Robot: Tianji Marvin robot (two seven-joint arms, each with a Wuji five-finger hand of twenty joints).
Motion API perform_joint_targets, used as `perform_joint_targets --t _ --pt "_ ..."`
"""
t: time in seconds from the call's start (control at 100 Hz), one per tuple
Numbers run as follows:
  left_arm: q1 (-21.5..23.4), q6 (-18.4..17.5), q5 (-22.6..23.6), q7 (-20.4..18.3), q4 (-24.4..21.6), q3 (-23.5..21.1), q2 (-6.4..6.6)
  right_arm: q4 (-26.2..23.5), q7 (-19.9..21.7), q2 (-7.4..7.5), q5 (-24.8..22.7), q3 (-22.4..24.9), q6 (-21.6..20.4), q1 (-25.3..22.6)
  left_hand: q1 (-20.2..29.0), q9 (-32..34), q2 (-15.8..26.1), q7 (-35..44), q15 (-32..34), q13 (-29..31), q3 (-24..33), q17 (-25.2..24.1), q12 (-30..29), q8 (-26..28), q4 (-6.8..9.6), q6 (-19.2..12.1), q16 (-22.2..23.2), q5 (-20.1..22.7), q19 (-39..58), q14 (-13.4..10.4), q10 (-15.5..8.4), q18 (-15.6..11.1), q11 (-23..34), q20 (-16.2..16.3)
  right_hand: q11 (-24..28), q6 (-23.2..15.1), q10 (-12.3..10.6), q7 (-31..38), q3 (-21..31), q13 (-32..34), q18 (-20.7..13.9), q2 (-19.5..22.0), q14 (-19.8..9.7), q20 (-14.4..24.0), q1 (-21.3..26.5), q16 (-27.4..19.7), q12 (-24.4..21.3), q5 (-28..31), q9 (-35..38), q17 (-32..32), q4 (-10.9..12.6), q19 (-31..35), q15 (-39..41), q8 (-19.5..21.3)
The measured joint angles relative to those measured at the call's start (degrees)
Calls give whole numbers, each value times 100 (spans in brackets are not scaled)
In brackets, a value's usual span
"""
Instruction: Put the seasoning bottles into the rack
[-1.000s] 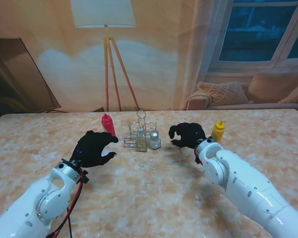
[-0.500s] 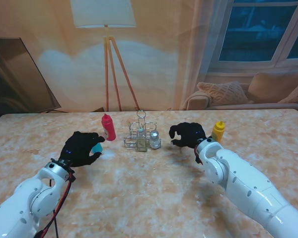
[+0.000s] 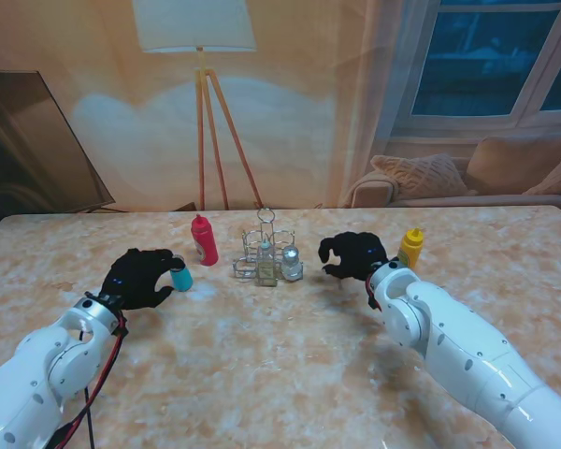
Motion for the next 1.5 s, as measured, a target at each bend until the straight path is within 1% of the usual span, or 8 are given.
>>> perform_joint_targets --t 0.06,0.11,0.31,0.6,0.68,1.07,1.2,1.5 --pt "-91 -42 -64 -23 102 47 10 8 3 0 1 -10 3 10 0 -2 -1 -1 0 0 2 29 -2 -7 0 -59 -2 -71 0 -63 -8 -7 0 -50 0 0 0 0 0 0 0 0 0 0 0 0 0 0 0 0 0 0 0 0" --pt "-158 -69 -91 -39 167 85 16 14 5 0 2 -14 5 15 0 -8 -1 -1 0 0 12 34 -4 -8 0 -75 -4 -74 2 -63 -65 -8 0 -60 0 0 0 0 0 0 0 0 0 0 0 0 0 0 0 0 0 0 0 0" --pt "-361 -130 -179 -125 317 192 25 34 15 0 7 -31 17 36 0 -75 -2 -1 0 0 69 78 -7 -13 0 -121 -13 -224 2 -63 -82 -11 -1 -123 0 0 0 0 0 0 0 0 0 0 0 0 0 0 0 0 0 0 0 0" --pt "-541 -187 -268 -484 393 290 43 88 18 -2 22 -68 24 76 0 -145 -14 6 -1 0 70 90 -10 -81 0 -176 -16 -209 2 -64 -144 -11 -1 -183 0 0 0 0 0 0 0 0 0 -1 0 0 0 0 0 0 0 0 0 0" --pt "-601 -188 -307 -608 421 331 51 94 14 -2 21 -70 27 81 0 -152 -80 6 -1 0 97 91 -13 -82 0 -178 -16 -212 2 -64 -205 -11 -11 -187 0 0 0 0 0 0 0 0 0 -1 0 0 0 0 0 0 0 0 0 0" --pt "-850 -73 -374 -723 635 574 64 121 12 -2 16 -78 68 91 0 -212 -80 87 23 174 144 142 -13 -86 0 -253 -16 -217 107 -68 -282 -11 -11 -194 0 0 0 0 0 0 0 0 0 -1 0 0 0 0 0 0 0 0 0 0" --pt "-901 -26 -361 -740 664 637 71 146 5 -4 22 -89 75 104 79 -212 -80 212 221 399 158 194 -14 -86 0 -300 275 -217 225 -76 -286 -11 -11 -129 0 0 0 0 0 0 0 0 0 -1 0 0 0 1 0 -2 0 0 0 0" --pt "-1001 18 -415 -917 702 720 77 183 -48 -11 54 -75 71 108 216 -212 -80 400 443 539 209 339 -14 -71 0 -364 583 -205 348 -80 -309 -12 -12 149 0 0 -1 0 0 0 0 0 0 -2 0 0 0 1 0 -2 0 0 0 0"
